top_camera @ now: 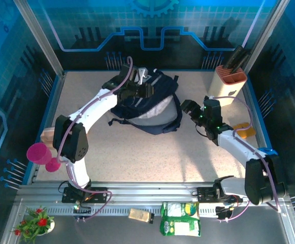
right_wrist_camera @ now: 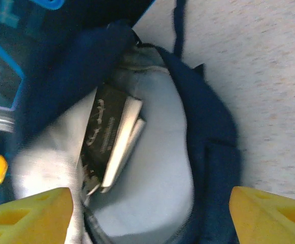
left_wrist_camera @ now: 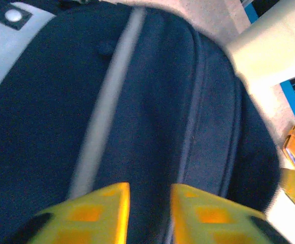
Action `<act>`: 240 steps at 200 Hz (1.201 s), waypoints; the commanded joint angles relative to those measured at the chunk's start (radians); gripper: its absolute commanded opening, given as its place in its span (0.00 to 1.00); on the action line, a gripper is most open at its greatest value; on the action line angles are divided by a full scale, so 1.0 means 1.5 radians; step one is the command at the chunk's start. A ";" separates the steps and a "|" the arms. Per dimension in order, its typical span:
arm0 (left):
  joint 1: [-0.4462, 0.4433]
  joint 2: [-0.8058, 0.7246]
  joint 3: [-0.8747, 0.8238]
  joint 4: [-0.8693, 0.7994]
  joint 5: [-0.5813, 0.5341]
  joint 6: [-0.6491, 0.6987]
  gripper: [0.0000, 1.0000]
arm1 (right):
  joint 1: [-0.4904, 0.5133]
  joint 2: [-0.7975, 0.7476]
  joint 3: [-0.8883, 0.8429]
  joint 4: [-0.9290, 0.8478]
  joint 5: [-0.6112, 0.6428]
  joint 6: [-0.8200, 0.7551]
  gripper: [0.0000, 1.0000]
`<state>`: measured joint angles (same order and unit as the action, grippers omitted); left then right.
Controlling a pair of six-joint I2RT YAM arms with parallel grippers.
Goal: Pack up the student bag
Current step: Close the student bag at the top-center of the table, then rotate the student bag at the top-center of the table.
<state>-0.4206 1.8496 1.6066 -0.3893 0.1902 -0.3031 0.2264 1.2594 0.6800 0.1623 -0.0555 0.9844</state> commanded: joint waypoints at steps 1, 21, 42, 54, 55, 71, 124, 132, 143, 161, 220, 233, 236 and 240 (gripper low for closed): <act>0.013 -0.021 -0.048 0.033 0.019 -0.026 0.45 | -0.004 -0.037 0.003 -0.057 0.041 -0.049 0.83; 0.036 -0.060 -0.116 0.064 0.006 -0.059 0.50 | -0.005 -0.046 0.016 -0.072 0.043 -0.064 0.84; 0.077 -0.110 -0.213 0.104 -0.013 -0.118 0.53 | -0.001 -0.043 0.030 -0.079 0.037 -0.069 0.84; 0.103 -0.137 -0.267 0.120 -0.023 -0.157 0.53 | 0.003 -0.041 0.035 -0.079 0.033 -0.069 0.84; 0.106 -0.140 -0.272 0.123 -0.024 -0.160 0.53 | 0.003 -0.040 0.035 -0.079 0.033 -0.069 0.84; 0.142 -0.175 -0.346 0.148 -0.027 -0.210 0.58 | 0.012 -0.038 0.037 -0.074 0.031 -0.065 0.84; 0.251 -0.180 -0.485 0.256 0.044 -0.353 0.64 | 0.039 -0.015 0.031 -0.043 0.023 -0.062 0.94; 0.258 -0.168 -0.490 0.272 0.055 -0.365 0.65 | 0.043 -0.013 0.033 -0.042 0.022 -0.065 0.98; 0.262 -0.147 -0.486 0.283 0.063 -0.374 0.66 | 0.046 -0.011 0.035 -0.041 0.017 -0.070 1.00; 0.264 -0.118 -0.476 0.287 0.054 -0.379 0.66 | 0.051 -0.012 0.035 -0.042 0.013 -0.076 1.00; 0.266 -0.038 -0.470 0.363 0.084 -0.413 0.59 | 0.065 -0.006 0.036 -0.042 0.010 -0.088 1.00; 0.266 -0.030 -0.468 0.374 0.090 -0.415 0.54 | 0.069 0.004 0.038 -0.040 0.004 -0.087 1.00; 0.266 -0.029 -0.467 0.376 0.090 -0.416 0.52 | 0.070 0.007 0.038 -0.039 0.003 -0.086 1.00; 0.266 -0.027 -0.468 0.379 0.091 -0.416 0.51 | 0.072 0.010 0.039 -0.038 0.001 -0.086 1.00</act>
<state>-0.0288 1.7859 0.8841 0.1104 0.2813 -0.9005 0.3122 1.2449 0.7090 0.0860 -0.0368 0.8730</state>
